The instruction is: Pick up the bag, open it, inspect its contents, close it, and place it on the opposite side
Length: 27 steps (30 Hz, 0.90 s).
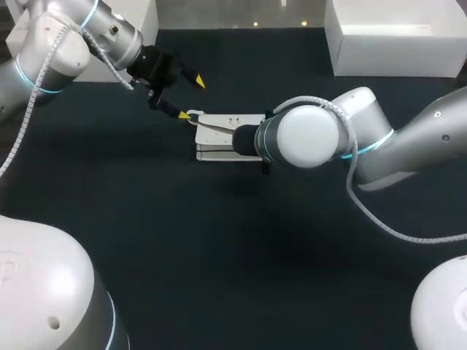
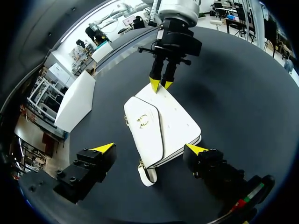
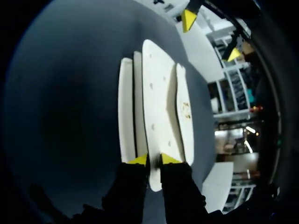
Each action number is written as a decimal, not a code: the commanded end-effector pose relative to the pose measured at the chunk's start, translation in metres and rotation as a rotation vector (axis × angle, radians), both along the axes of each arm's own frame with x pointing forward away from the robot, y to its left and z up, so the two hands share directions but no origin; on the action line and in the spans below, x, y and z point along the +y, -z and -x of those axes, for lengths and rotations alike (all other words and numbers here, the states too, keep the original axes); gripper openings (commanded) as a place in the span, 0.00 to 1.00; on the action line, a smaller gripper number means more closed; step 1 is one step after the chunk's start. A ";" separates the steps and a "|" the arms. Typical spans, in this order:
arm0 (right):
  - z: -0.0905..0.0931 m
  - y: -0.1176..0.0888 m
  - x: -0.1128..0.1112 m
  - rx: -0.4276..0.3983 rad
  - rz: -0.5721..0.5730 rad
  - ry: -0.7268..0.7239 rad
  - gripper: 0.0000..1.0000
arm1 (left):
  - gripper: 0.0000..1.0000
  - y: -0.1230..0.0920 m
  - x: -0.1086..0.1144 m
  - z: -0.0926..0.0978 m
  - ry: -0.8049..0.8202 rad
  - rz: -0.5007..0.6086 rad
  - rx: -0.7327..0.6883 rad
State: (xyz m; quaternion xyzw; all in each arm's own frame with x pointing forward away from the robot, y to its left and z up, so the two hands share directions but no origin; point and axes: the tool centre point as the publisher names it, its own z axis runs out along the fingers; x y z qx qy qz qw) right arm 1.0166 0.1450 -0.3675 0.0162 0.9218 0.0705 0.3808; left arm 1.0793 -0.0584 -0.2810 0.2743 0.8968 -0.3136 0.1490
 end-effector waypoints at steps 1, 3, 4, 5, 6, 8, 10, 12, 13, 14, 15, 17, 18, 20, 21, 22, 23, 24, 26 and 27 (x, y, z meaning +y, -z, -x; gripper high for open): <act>0.001 0.002 0.000 -0.008 -0.003 -0.004 0.00 | 1.00 0.002 -0.001 -0.003 0.007 0.004 0.004; 0.001 0.003 0.001 -0.009 -0.004 -0.006 0.00 | 1.00 0.002 -0.001 -0.002 0.011 0.004 0.003; 0.002 0.003 0.001 -0.010 -0.004 -0.007 0.00 | 1.00 0.002 -0.001 -0.002 0.012 0.003 0.003; 0.002 0.003 0.002 -0.011 -0.004 -0.007 0.00 | 1.00 0.002 -0.001 -0.001 0.013 0.003 0.002; 0.002 0.003 0.002 -0.012 -0.004 -0.008 0.00 | 1.00 0.002 -0.001 -0.001 0.014 0.003 0.001; 0.003 0.004 0.002 -0.013 -0.004 -0.008 0.00 | 1.00 0.001 -0.001 0.000 0.020 0.004 -0.002; 0.004 0.004 0.002 -0.015 -0.003 -0.007 0.00 | 1.00 0.000 -0.001 0.001 0.026 0.006 -0.005; 0.004 0.003 0.003 -0.025 0.000 0.000 0.00 | 1.00 0.000 -0.003 0.002 0.034 0.009 -0.013; 0.004 0.003 0.002 -0.027 -0.002 0.004 0.00 | 1.00 -0.001 -0.004 0.003 0.038 0.012 -0.016; 0.004 0.002 0.002 -0.028 -0.003 0.007 0.00 | 1.00 -0.002 -0.005 0.004 0.042 0.018 -0.023; 0.004 0.002 0.002 -0.028 -0.003 0.007 0.00 | 1.00 -0.003 -0.006 0.004 0.042 0.021 -0.034; 0.004 0.002 0.002 -0.028 -0.003 0.007 0.00 | 1.00 -0.004 -0.009 0.006 0.045 0.026 -0.055; 0.004 0.002 0.002 -0.028 -0.003 0.007 0.00 | 1.00 -0.004 -0.009 0.007 0.045 0.025 -0.066; 0.004 0.002 0.002 -0.028 -0.003 0.007 0.00 | 1.00 -0.004 -0.012 0.009 0.041 0.027 -0.097; 0.004 0.002 0.002 -0.028 -0.003 0.007 0.00 | 1.00 -0.003 -0.014 0.011 0.046 0.046 -0.098; 0.004 0.002 0.002 -0.028 -0.003 0.007 0.00 | 1.00 -0.003 -0.016 0.013 0.047 0.045 -0.120; 0.004 0.002 0.002 -0.028 -0.003 0.007 0.00 | 1.00 -0.001 -0.018 0.015 0.049 0.045 -0.133; 0.004 0.002 0.002 -0.028 -0.003 0.007 0.00 | 1.00 -0.001 -0.021 0.016 0.055 0.052 -0.140; 0.004 0.002 0.002 -0.028 -0.003 0.007 0.00 | 1.00 0.000 -0.026 0.019 0.062 0.054 -0.174; 0.004 0.002 0.002 -0.028 -0.003 0.007 0.00 | 1.00 0.000 -0.027 0.020 0.065 0.058 -0.182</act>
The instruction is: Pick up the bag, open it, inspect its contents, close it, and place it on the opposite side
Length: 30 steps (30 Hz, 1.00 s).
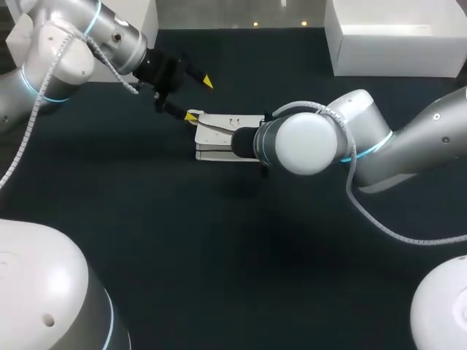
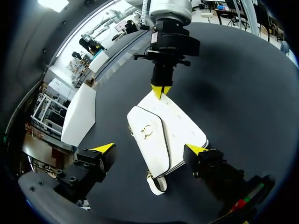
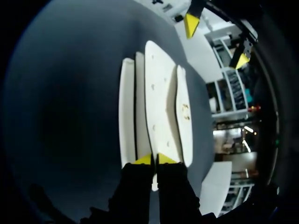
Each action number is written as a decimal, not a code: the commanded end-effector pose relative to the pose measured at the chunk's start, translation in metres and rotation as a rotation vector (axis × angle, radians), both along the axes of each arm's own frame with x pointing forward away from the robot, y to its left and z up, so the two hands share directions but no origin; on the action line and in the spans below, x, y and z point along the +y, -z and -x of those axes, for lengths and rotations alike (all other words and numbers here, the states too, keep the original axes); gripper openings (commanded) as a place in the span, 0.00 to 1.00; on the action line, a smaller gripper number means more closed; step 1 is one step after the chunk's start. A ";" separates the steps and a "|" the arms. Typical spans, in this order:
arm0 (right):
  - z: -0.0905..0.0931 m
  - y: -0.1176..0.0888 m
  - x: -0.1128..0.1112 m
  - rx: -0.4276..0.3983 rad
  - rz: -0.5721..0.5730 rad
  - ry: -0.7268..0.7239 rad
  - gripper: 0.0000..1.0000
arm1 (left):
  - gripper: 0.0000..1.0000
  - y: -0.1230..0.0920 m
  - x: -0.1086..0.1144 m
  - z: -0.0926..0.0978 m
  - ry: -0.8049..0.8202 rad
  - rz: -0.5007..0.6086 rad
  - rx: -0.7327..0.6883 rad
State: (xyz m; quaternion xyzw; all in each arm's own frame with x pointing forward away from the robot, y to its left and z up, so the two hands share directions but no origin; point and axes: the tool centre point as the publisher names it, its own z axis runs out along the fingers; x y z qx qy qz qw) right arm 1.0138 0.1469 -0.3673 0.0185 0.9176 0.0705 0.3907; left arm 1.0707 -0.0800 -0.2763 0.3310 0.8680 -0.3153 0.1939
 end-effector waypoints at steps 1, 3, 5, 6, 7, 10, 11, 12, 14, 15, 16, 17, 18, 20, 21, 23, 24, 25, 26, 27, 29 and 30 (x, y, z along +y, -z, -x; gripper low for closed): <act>0.001 0.002 0.000 -0.006 -0.001 0.001 0.00 | 1.00 0.005 -0.008 0.012 -0.023 0.027 -0.079; 0.001 0.002 0.000 -0.006 -0.001 0.001 0.00 | 0.91 0.007 -0.011 0.014 -0.016 0.020 -0.097; 0.001 0.002 0.000 -0.006 -0.001 0.001 0.00 | 0.85 0.011 -0.015 0.015 -0.008 0.008 -0.104; 0.001 0.002 0.000 -0.006 -0.001 0.001 0.00 | 0.85 0.013 -0.016 0.016 -0.005 0.006 -0.103; 0.001 0.002 0.000 -0.006 -0.001 0.001 0.00 | 0.86 0.015 -0.017 0.016 -0.002 0.001 -0.100; 0.001 0.002 0.000 -0.006 -0.001 0.001 0.00 | 0.71 0.022 -0.022 0.015 0.004 -0.010 -0.094; 0.001 0.002 0.000 -0.006 -0.001 0.001 0.00 | 0.67 0.024 -0.023 0.015 0.005 -0.012 -0.093; 0.001 0.002 0.000 -0.006 -0.001 0.001 0.00 | 0.65 0.026 -0.025 0.015 0.005 -0.012 -0.092; 0.001 0.002 0.000 -0.006 -0.001 0.001 0.00 | 0.62 0.030 -0.028 0.015 0.005 -0.020 -0.099; 0.001 0.002 0.000 -0.006 -0.001 0.001 0.00 | 0.61 0.032 -0.028 0.015 0.006 -0.016 -0.089; 0.001 0.002 0.000 -0.006 -0.001 0.001 0.00 | 0.58 0.034 -0.029 0.015 0.007 -0.018 -0.089; 0.001 0.002 0.000 -0.006 -0.001 0.001 0.00 | 0.55 0.036 -0.030 0.015 0.009 -0.024 -0.088; 0.001 0.002 0.000 -0.006 -0.001 0.001 0.00 | 0.53 0.037 -0.031 0.015 0.012 -0.024 -0.081; 0.001 0.002 0.000 -0.006 -0.001 0.001 0.00 | 0.53 0.041 -0.033 0.017 0.017 -0.028 -0.075; 0.001 0.002 0.000 -0.006 -0.001 0.001 0.00 | 0.52 0.042 -0.033 0.017 0.018 -0.029 -0.074; 0.001 0.002 0.000 -0.006 -0.001 0.001 0.00 | 0.51 0.046 -0.034 0.017 0.018 -0.033 -0.068; 0.001 0.002 0.000 -0.006 -0.001 0.001 0.00 | 0.50 0.048 -0.034 0.017 0.017 -0.034 -0.066; 0.001 0.002 0.000 -0.006 -0.001 0.001 0.00 | 0.49 0.049 -0.034 0.018 0.016 -0.035 -0.065; 0.001 0.002 0.000 -0.006 -0.001 0.001 0.00 | 0.48 0.051 -0.035 0.018 0.013 -0.037 -0.064; 0.001 0.002 0.000 -0.006 -0.001 0.001 0.00 | 0.47 0.052 -0.035 0.019 0.012 -0.038 -0.064; 0.001 0.002 0.000 -0.006 -0.001 0.001 0.00 | 0.47 0.055 -0.035 0.019 0.010 -0.039 -0.065; 0.001 0.002 0.000 -0.006 -0.001 0.001 0.00 | 0.47 0.057 -0.035 0.018 0.007 -0.039 -0.063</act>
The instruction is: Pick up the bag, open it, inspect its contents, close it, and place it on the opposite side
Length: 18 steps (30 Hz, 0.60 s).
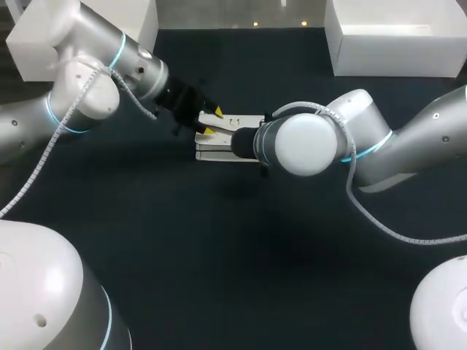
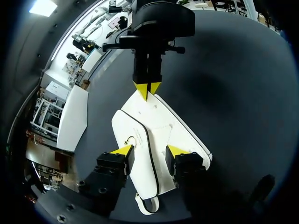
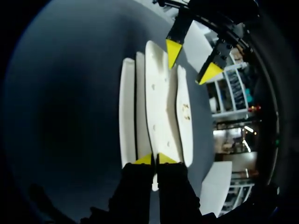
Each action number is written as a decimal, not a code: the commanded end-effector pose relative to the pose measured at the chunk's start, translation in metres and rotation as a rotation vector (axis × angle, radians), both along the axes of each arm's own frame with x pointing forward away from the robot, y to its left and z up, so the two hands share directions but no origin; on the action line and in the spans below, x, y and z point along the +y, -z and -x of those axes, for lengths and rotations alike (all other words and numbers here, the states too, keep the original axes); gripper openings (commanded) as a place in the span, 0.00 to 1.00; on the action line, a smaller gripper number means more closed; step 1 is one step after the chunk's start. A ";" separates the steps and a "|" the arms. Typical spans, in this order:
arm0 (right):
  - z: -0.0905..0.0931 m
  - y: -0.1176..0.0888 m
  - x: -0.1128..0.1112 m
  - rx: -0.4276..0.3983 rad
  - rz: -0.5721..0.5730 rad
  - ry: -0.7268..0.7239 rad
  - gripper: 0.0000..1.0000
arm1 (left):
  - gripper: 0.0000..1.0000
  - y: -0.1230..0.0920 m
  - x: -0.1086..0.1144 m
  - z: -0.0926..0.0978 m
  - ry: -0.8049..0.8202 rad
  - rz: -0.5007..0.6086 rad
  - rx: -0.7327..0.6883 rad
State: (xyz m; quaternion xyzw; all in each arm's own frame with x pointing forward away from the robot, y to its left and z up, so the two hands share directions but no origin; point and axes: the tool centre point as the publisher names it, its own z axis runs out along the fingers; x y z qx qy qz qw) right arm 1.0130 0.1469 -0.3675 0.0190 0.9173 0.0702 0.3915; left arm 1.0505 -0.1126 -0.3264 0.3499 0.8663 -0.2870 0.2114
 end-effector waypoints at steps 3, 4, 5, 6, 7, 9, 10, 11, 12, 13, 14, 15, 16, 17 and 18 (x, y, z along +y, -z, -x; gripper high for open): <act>0.001 0.002 0.000 -0.005 -0.001 0.000 0.00 | 0.45 0.012 -0.002 -0.003 -0.015 0.005 -0.004; 0.001 0.002 0.000 -0.005 -0.001 0.000 0.00 | 0.44 0.013 -0.002 -0.004 -0.017 0.004 -0.007; 0.001 0.002 0.000 -0.005 -0.001 0.000 0.00 | 0.43 0.014 -0.002 -0.004 -0.017 0.004 -0.008; 0.001 0.002 0.000 -0.005 -0.001 0.000 0.00 | 0.43 0.016 -0.002 -0.004 -0.021 0.006 -0.012; 0.001 0.002 0.000 -0.005 -0.001 0.000 0.00 | 0.43 0.017 -0.002 -0.004 -0.024 0.008 -0.017; 0.001 0.002 0.000 -0.005 -0.001 0.000 0.00 | 0.42 0.019 -0.002 -0.005 -0.028 0.012 -0.020; 0.001 0.002 0.000 -0.005 -0.001 0.000 0.00 | 0.41 0.020 -0.003 -0.006 -0.034 0.014 -0.026; 0.001 0.002 0.000 -0.005 -0.001 0.000 0.00 | 0.38 0.021 -0.003 -0.007 -0.036 0.017 -0.026; 0.001 0.002 0.000 -0.005 -0.001 0.000 0.00 | 0.36 0.022 -0.003 -0.007 -0.038 0.018 -0.026; 0.001 0.002 0.000 -0.005 -0.001 0.000 0.00 | 0.36 0.023 -0.003 -0.008 -0.046 0.017 -0.033; 0.001 0.002 0.000 -0.005 -0.001 0.000 0.00 | 0.35 0.024 -0.003 -0.009 -0.047 0.017 -0.035; 0.001 0.002 0.000 -0.005 -0.001 0.000 0.00 | 0.35 0.024 -0.004 -0.009 -0.050 0.019 -0.036; 0.001 0.002 0.000 -0.005 -0.001 0.000 0.00 | 0.35 0.024 -0.004 -0.010 -0.054 0.020 -0.039; 0.001 0.002 0.000 -0.005 -0.001 0.000 0.00 | 0.34 0.024 -0.004 -0.011 -0.057 0.020 -0.041; 0.001 0.002 0.000 -0.005 -0.001 0.000 0.00 | 0.31 0.024 -0.005 -0.011 -0.060 0.021 -0.043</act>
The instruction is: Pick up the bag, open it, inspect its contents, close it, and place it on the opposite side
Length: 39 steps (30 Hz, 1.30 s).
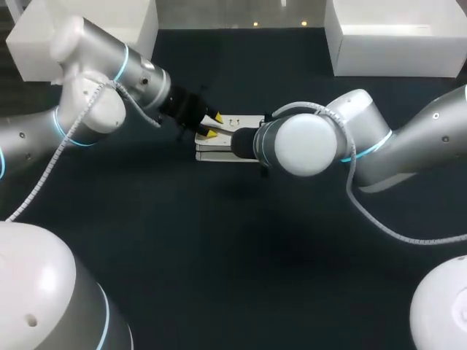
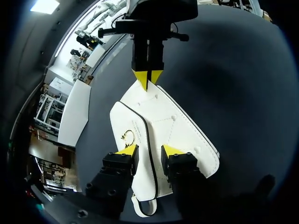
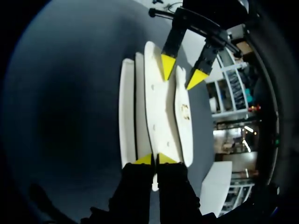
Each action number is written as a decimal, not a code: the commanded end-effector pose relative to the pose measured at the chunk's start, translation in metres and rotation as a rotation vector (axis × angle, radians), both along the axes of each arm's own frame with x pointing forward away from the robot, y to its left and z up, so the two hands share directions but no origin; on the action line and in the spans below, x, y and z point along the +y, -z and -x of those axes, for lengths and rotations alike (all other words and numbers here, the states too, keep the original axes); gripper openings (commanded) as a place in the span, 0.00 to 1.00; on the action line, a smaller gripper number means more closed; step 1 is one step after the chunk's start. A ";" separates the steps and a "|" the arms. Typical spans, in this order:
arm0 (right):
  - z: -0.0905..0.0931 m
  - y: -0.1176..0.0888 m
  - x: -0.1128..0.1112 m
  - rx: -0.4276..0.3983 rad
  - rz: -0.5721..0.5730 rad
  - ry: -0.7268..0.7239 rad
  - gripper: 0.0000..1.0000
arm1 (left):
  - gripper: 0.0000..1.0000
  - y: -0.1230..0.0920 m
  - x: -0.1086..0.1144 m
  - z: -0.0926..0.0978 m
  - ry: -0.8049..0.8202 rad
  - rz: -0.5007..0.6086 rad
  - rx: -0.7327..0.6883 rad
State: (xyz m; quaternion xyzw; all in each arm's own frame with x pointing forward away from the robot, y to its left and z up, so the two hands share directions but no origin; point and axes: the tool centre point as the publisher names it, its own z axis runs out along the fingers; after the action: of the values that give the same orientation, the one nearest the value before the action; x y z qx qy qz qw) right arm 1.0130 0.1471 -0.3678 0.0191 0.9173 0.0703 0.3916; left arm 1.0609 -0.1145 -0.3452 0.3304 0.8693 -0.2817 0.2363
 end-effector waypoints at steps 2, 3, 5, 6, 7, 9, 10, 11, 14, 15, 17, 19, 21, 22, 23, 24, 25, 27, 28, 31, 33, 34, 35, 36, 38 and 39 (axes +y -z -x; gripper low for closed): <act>0.001 0.002 0.000 -0.005 -0.001 0.000 0.00 | 0.28 0.005 -0.003 -0.002 -0.012 0.009 -0.010; 0.001 0.002 0.000 -0.005 -0.001 0.000 0.00 | 0.27 0.005 -0.003 -0.003 -0.017 0.007 -0.014; 0.001 0.002 0.000 -0.005 -0.001 0.000 0.00 | 0.25 0.006 -0.004 -0.003 -0.018 0.009 -0.017; 0.001 0.002 0.000 -0.005 -0.001 0.000 0.00 | 0.24 0.005 -0.004 -0.002 -0.022 0.010 -0.025; 0.001 0.002 0.000 -0.005 -0.001 0.000 0.00 | 0.24 0.005 -0.004 -0.002 -0.024 0.009 -0.029; 0.001 0.002 0.000 -0.005 -0.001 0.000 0.00 | 0.21 0.005 -0.005 -0.001 -0.035 -0.002 -0.048; 0.001 0.002 0.000 -0.005 -0.001 0.000 0.00 | 0.20 0.006 -0.005 -0.001 -0.037 -0.004 -0.052; 0.001 0.002 0.000 -0.005 -0.001 0.000 0.00 | 0.20 0.006 -0.005 -0.002 -0.038 -0.003 -0.052; 0.001 0.002 0.000 -0.005 -0.001 0.000 0.00 | 0.19 0.007 -0.007 -0.003 -0.066 -0.008 -0.058; 0.001 0.002 0.000 -0.005 -0.001 0.000 0.00 | 0.18 0.006 -0.007 -0.004 -0.072 -0.011 -0.059; 0.001 0.002 0.000 -0.005 -0.001 0.000 0.00 | 0.10 0.004 -0.009 -0.006 -0.093 -0.015 -0.055; 0.001 0.002 0.000 -0.005 -0.001 0.000 0.00 | 0.00 0.004 -0.009 -0.009 -0.110 -0.021 -0.051; 0.001 0.002 0.000 -0.005 -0.001 0.000 0.00 | 0.00 0.002 -0.009 -0.013 -0.136 -0.020 -0.044; 0.001 0.002 0.000 -0.005 -0.001 0.000 0.00 | 0.00 0.001 -0.009 -0.015 -0.145 -0.012 -0.033; 0.001 0.002 0.000 -0.005 -0.001 0.000 0.00 | 0.00 -0.001 -0.008 -0.016 -0.150 -0.004 -0.026; 0.001 0.002 0.000 -0.005 -0.001 0.000 0.00 | 0.00 -0.003 -0.008 -0.018 -0.158 0.001 -0.020; 0.001 0.002 0.000 -0.005 -0.001 0.000 0.00 | 0.00 -0.006 -0.007 -0.019 -0.164 0.012 -0.006; 0.001 0.002 0.000 -0.005 -0.001 0.000 0.00 | 0.00 -0.011 -0.006 -0.022 -0.172 0.017 0.007; 0.001 0.002 0.000 -0.005 -0.001 0.000 0.00 | 0.00 -0.015 -0.005 -0.024 -0.180 0.028 0.032; 0.001 0.002 0.000 -0.005 -0.001 0.000 0.00 | 0.00 -0.023 -0.003 -0.031 -0.193 0.044 0.085; 0.001 0.002 0.000 -0.005 -0.001 0.000 0.00 | 0.00 -0.028 -0.001 -0.036 -0.197 0.052 0.110; 0.001 0.002 0.000 -0.005 -0.001 0.000 0.00 | 0.00 -0.030 0.000 -0.038 -0.199 0.055 0.129; 0.001 0.002 0.000 -0.005 -0.001 0.000 0.00 | 0.00 -0.032 0.000 -0.040 -0.204 0.061 0.146; 0.001 0.002 0.000 -0.005 -0.001 0.000 0.00 | 0.00 -0.033 0.001 -0.042 -0.203 0.065 0.161; 0.001 0.002 0.000 -0.005 -0.001 0.000 0.00 | 0.00 -0.035 0.002 -0.044 -0.205 0.072 0.185; 0.001 0.002 0.000 -0.005 -0.001 0.000 0.00 | 0.00 -0.036 0.003 -0.045 -0.200 0.077 0.201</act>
State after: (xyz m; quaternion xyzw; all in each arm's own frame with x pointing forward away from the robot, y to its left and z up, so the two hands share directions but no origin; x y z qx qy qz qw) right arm 1.0162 0.1511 -0.3651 0.0194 0.9164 0.0722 0.3933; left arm 1.0918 -0.1188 -0.3146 0.1959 0.9038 -0.3182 0.2087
